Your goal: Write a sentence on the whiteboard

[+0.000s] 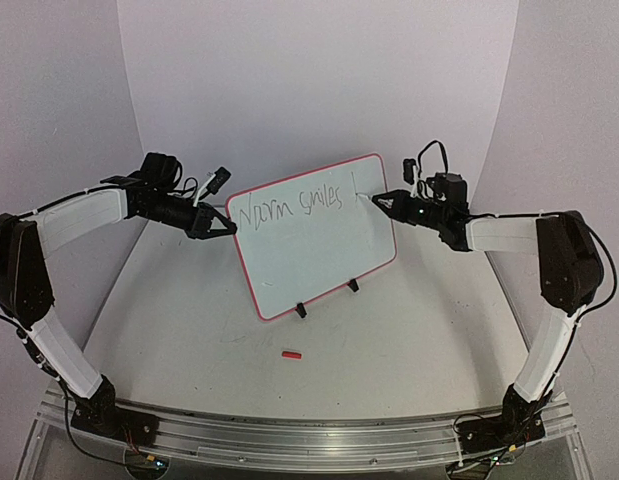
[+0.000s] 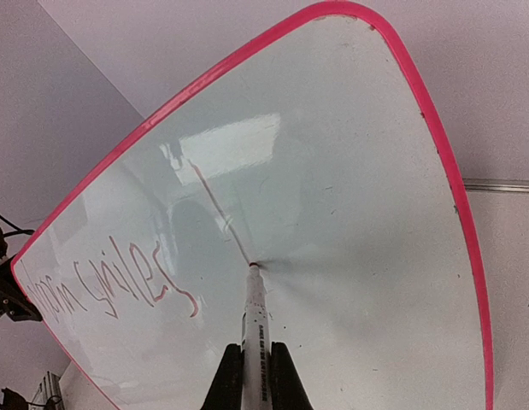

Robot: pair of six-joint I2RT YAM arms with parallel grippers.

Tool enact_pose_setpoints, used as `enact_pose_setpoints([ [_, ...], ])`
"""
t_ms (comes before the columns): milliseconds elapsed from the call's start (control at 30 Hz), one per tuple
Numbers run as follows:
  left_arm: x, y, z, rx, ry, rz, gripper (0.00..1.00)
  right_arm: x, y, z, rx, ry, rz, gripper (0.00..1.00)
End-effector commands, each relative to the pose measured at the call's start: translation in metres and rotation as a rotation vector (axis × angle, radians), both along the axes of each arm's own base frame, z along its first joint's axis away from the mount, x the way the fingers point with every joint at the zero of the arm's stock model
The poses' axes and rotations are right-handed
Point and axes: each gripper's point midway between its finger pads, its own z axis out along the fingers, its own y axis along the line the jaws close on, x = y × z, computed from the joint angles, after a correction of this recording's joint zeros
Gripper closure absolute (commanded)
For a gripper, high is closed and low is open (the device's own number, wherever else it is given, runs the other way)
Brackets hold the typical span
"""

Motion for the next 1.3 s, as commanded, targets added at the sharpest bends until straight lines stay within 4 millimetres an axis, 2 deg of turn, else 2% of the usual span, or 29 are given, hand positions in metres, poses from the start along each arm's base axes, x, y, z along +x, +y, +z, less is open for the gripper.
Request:
enact_pose_setpoints([
  [0, 0.003, 0.004, -0.018, 0.098, -0.065, -0.01, 1.0, 0.009, 0.0, 0.036, 0.038, -0.092, -0.026, 1.0],
  [300, 0.003, 0.004, -0.018, 0.099, -0.066, -0.009, 1.0, 0.014, -0.005, 0.034, 0.035, -0.089, -0.069, 1.0],
  [567, 0.003, 0.004, -0.018, 0.099, -0.066, -0.009, 1.0, 0.014, -0.008, 0.018, 0.025, -0.054, -0.091, 1.0],
  [1033, 0.003, 0.005, -0.017, 0.098, -0.069, -0.008, 1.0, 0.002, -0.014, -0.004, 0.001, -0.009, -0.098, 1.0],
  [1133, 0.003, 0.005, -0.017, 0.098, -0.07, -0.008, 1.0, 0.001, -0.014, -0.002, 0.001, -0.014, -0.098, 1.0],
  [1267, 0.003, 0.005, -0.017, 0.099, -0.071, -0.008, 1.0, -0.003, -0.013, 0.013, 0.014, -0.041, -0.084, 1.0],
])
